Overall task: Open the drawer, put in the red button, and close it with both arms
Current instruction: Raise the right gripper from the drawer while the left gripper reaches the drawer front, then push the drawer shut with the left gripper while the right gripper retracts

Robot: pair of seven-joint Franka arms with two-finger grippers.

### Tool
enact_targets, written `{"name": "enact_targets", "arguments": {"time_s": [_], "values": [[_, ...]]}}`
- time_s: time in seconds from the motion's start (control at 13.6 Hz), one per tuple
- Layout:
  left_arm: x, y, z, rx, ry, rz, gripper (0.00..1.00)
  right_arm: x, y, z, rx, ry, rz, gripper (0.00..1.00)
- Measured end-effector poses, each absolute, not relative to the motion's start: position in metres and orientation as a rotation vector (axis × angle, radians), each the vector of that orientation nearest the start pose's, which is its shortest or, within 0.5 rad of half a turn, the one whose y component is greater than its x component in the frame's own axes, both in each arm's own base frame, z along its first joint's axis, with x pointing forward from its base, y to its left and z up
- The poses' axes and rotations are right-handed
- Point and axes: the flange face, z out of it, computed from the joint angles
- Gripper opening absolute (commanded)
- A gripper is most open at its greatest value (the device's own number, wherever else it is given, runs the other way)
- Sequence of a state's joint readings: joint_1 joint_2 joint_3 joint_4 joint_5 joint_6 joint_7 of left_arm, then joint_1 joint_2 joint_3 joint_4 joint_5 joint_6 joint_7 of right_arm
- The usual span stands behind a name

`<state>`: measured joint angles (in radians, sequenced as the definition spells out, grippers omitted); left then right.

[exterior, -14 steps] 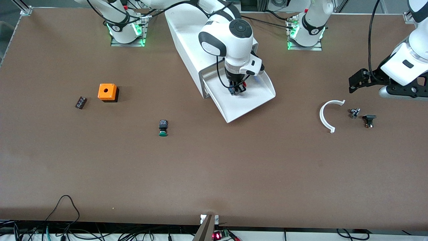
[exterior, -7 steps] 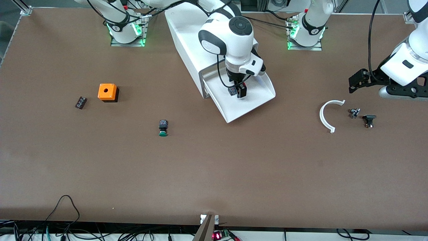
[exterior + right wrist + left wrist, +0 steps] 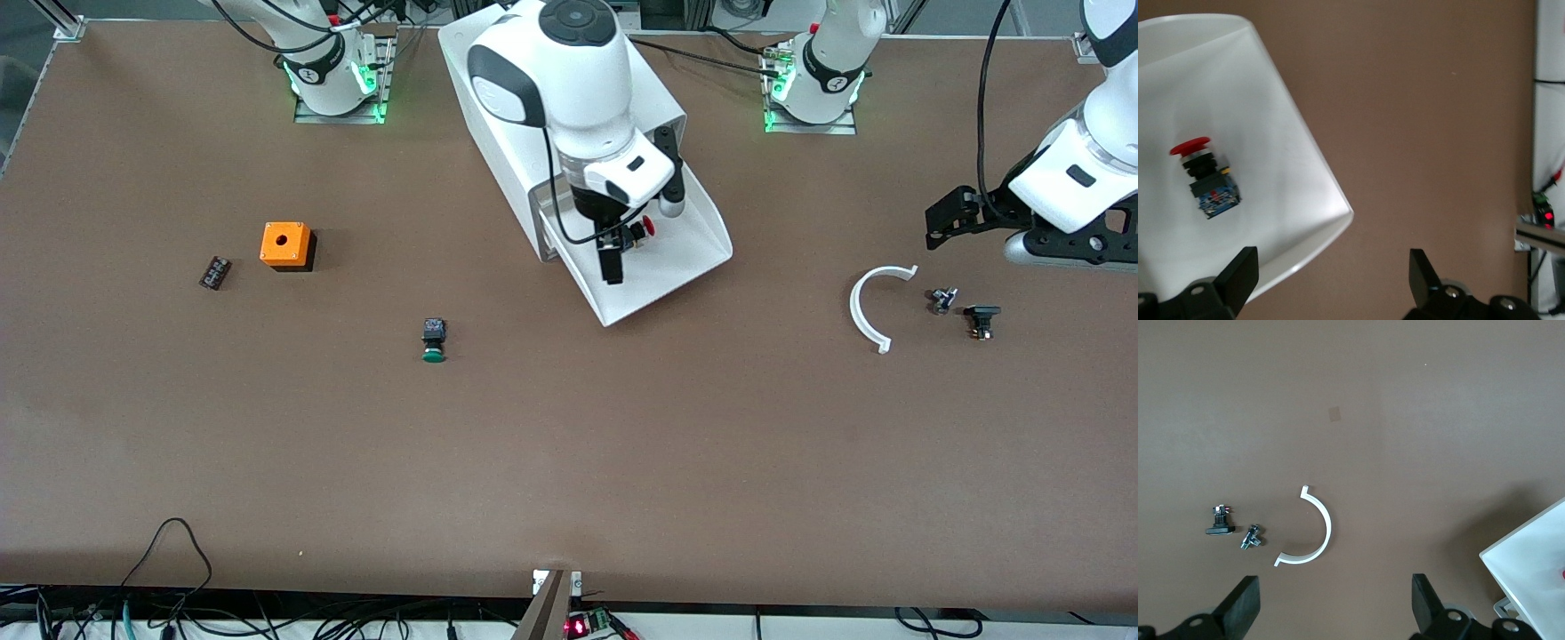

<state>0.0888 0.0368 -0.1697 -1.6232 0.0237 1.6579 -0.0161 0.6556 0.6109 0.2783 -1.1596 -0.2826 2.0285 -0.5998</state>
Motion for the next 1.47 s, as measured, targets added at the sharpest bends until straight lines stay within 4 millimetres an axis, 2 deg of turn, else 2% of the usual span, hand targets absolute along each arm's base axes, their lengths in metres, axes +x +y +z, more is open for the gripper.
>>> {"name": "enact_targets", "arguments": {"time_s": [0.15, 0.29, 0.37, 0.51, 0.66, 0.81, 0.96, 1.18, 1.32, 1.47], "values": [[0.581, -0.042, 0.572, -3.128, 0.104, -0.017, 1.0, 0.517, 0.541, 0.503, -2.414, -2.036, -0.521, 1.0], [0.592, -0.045, 0.546, -3.139, 0.103, -0.025, 1.0, 0.529, 0.518, 0.526, -2.595, -1.76, -0.552, 1.0], [0.596, -0.05, 0.53, -3.148, 0.085, -0.034, 1.0, 0.538, 0.5, 0.533, -2.7, -1.589, -0.546, 1.0], [0.598, -0.071, 0.498, -3.16, 0.017, -0.058, 1.0, 0.56, 0.455, 0.535, -2.897, -1.221, -0.502, 1.0], [0.595, -0.101, 0.472, -3.174, -0.06, -0.098, 1.0, 0.583, 0.4, 0.53, -3.066, -0.871, -0.39, 1.0], [0.591, -0.129, 0.444, -3.192, -0.163, -0.141, 1.0, 0.603, 0.351, 0.525, -3.132, -0.496, -0.258, 1.0], [0.586, -0.157, 0.409, -3.205, -0.292, -0.146, 1.0, 0.617, 0.311, 0.522, -3.158, -0.19, -0.162, 1.0], [0.576, -0.192, 0.36, -3.206, -0.489, -0.102, 1.0, 0.623, 0.269, 0.522, -3.207, 0.054, -0.046, 1.0], [0.573, -0.215, 0.338, -3.211, -0.593, -0.102, 1.0, 0.622, 0.242, 0.543, -3.213, 0.142, -0.049, 1.0], [0.564, -0.236, 0.317, -3.219, -0.669, -0.112, 1.0, 0.622, 0.202, 0.566, -3.213, 0.254, -0.053, 1.0]]}}
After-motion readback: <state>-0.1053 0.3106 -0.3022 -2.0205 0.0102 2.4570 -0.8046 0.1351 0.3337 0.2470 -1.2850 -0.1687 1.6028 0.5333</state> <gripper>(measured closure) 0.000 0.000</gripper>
